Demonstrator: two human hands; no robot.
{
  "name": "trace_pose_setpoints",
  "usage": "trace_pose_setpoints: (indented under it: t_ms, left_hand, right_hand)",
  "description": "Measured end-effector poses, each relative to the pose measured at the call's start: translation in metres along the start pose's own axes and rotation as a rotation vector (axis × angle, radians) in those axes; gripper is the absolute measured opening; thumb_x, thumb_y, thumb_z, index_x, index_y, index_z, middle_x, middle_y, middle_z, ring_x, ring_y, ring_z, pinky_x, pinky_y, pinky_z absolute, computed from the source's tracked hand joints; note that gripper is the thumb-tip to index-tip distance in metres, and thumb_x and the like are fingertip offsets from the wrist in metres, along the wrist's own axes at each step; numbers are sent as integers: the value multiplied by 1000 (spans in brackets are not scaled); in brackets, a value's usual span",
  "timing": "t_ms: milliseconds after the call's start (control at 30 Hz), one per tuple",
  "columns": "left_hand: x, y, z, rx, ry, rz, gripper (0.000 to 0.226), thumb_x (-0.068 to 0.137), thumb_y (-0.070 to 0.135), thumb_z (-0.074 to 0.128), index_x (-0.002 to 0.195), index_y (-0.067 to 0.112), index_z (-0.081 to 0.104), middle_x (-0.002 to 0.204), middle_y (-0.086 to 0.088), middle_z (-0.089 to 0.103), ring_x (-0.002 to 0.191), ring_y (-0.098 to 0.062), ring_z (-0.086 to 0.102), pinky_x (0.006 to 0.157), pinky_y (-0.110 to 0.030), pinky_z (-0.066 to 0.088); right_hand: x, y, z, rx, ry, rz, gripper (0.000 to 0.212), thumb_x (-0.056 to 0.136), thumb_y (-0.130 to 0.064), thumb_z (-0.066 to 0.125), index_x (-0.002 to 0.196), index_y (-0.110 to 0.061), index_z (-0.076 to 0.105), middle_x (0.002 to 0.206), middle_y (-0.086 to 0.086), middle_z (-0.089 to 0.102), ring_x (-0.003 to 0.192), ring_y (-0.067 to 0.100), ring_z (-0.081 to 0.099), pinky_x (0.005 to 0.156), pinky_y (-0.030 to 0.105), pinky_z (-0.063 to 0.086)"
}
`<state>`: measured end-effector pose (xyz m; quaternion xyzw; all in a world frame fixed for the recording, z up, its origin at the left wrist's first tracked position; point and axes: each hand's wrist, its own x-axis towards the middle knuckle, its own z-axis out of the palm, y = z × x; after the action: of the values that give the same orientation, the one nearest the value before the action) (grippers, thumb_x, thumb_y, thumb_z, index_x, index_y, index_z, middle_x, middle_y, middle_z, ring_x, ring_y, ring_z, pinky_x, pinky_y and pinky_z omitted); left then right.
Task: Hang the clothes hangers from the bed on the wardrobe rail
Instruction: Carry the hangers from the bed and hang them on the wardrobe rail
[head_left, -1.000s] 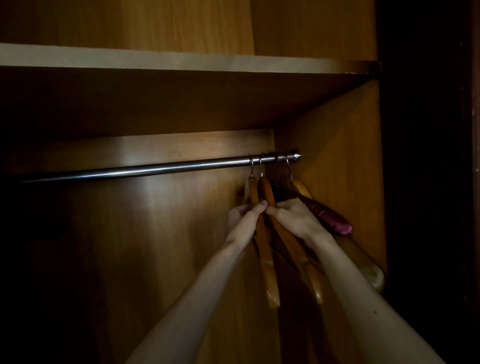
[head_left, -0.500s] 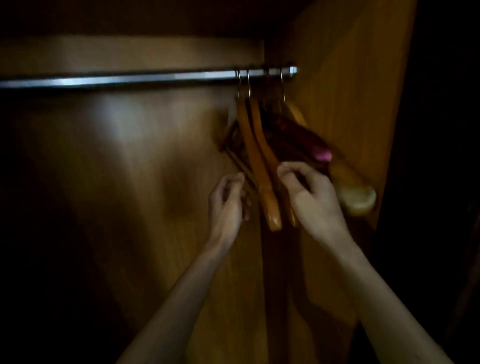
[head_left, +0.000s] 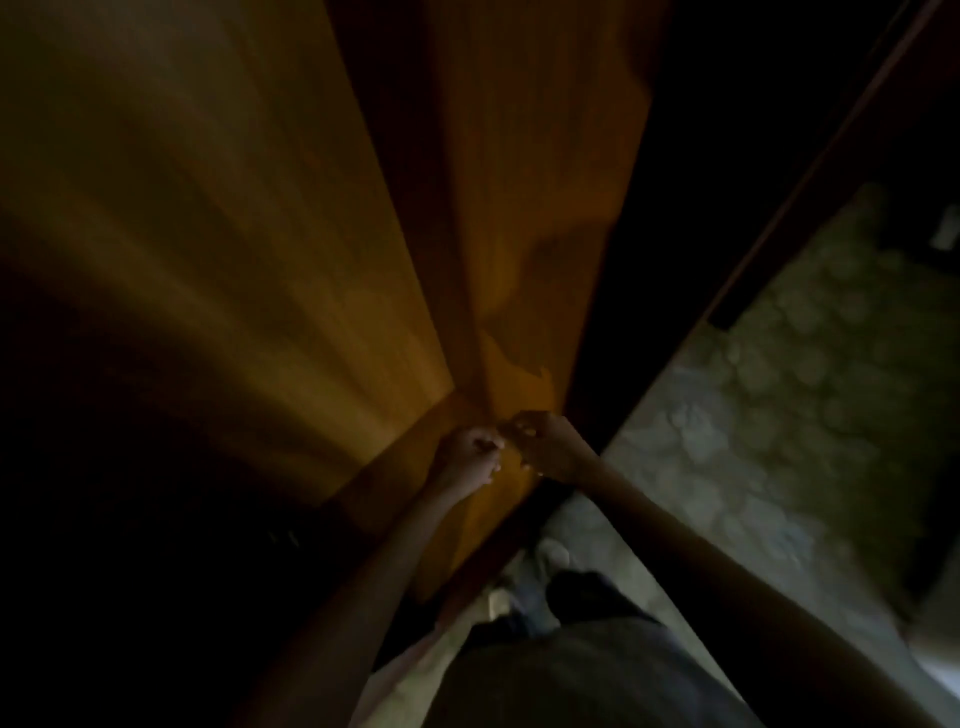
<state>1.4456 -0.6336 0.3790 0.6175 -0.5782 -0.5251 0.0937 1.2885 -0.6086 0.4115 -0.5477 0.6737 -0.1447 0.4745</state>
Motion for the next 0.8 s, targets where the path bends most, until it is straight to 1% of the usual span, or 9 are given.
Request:
trace_pose_setpoints:
  t_ms: [100, 167, 233, 300, 400, 500, 600, 700, 800]
  left_hand:
    - [3, -50, 44, 122, -204, -130, 12, 101, 14, 58, 100, 7, 68, 74, -2, 65, 61, -13, 61, 53, -22, 50]
    - [0, -81, 67, 238, -346, -173, 14, 101, 17, 57, 104, 10, 68, 77, -1, 68, 62, -11, 62, 56, -22, 51]
    - [-8, -107, 88, 357, -449, -204, 13, 100, 18, 57, 102, 14, 69, 78, 1, 70, 60, -9, 63, 55, -21, 51]
    - [-17, -127, 109, 466, -499, -218, 14, 99, 16, 57, 99, 12, 70, 78, -2, 71, 61, -11, 64, 54, -23, 51]
    - [-27, -144, 137, 590, -559, -228, 20, 96, 14, 57, 91, 3, 74, 80, -11, 74, 67, -21, 68, 68, -37, 59]
    - [-30, -143, 165, 702, -608, -202, 22, 94, 16, 61, 86, 1, 74, 85, -10, 75, 74, -26, 71, 76, -43, 62]
    - [-36, -121, 208, 831, -675, -91, 19, 93, 16, 60, 89, 6, 77, 92, 5, 71, 85, -23, 72, 73, -33, 57]
    - [-50, -93, 271, 954, -790, -1, 18, 94, 16, 59, 85, 13, 74, 84, -8, 77, 79, -25, 73, 74, -37, 60]
    - [-76, -67, 347, 1080, -888, 102, 19, 93, 16, 59, 86, 11, 75, 79, -7, 77, 68, -20, 71, 68, -34, 60]
  right_hand:
    - [-15, 62, 33, 43, -50, 259, 28, 101, -39, 54, 108, -17, 69, 93, 5, 71, 72, 15, 65, 68, 28, 53]
    - [-32, 105, 54, 86, -54, 380, 21, 99, -35, 57, 101, -18, 69, 94, 7, 71, 68, 12, 63, 72, 30, 55]
    - [-54, 149, 74, 123, -58, 512, 20, 98, -32, 58, 95, -15, 67, 104, 12, 72, 86, 25, 69, 82, 35, 53]
    - [-80, 185, 93, 168, -34, 644, 18, 97, -33, 58, 86, -18, 59, 110, 15, 69, 106, 32, 66, 77, 31, 46]
    - [-124, 235, 117, 233, 46, 782, 26, 95, -33, 59, 96, -7, 59, 107, 19, 62, 109, 33, 62, 74, 28, 39]
    - [-173, 278, 138, 287, 40, 833, 39, 96, -37, 60, 119, -6, 70, 115, 20, 67, 107, 32, 62, 74, 26, 38]
    - [-218, 309, 155, 410, 116, 892, 34, 94, -42, 61, 98, -11, 76, 98, 13, 70, 91, 28, 63, 68, 29, 42]
    - [-268, 337, 169, 527, 207, 996, 32, 94, -37, 58, 98, -11, 77, 103, 15, 73, 94, 31, 67, 75, 33, 51]
    - [-326, 359, 185, 736, 387, 1110, 28, 84, -31, 54, 86, -11, 75, 94, 14, 74, 86, 32, 68, 75, 36, 56]
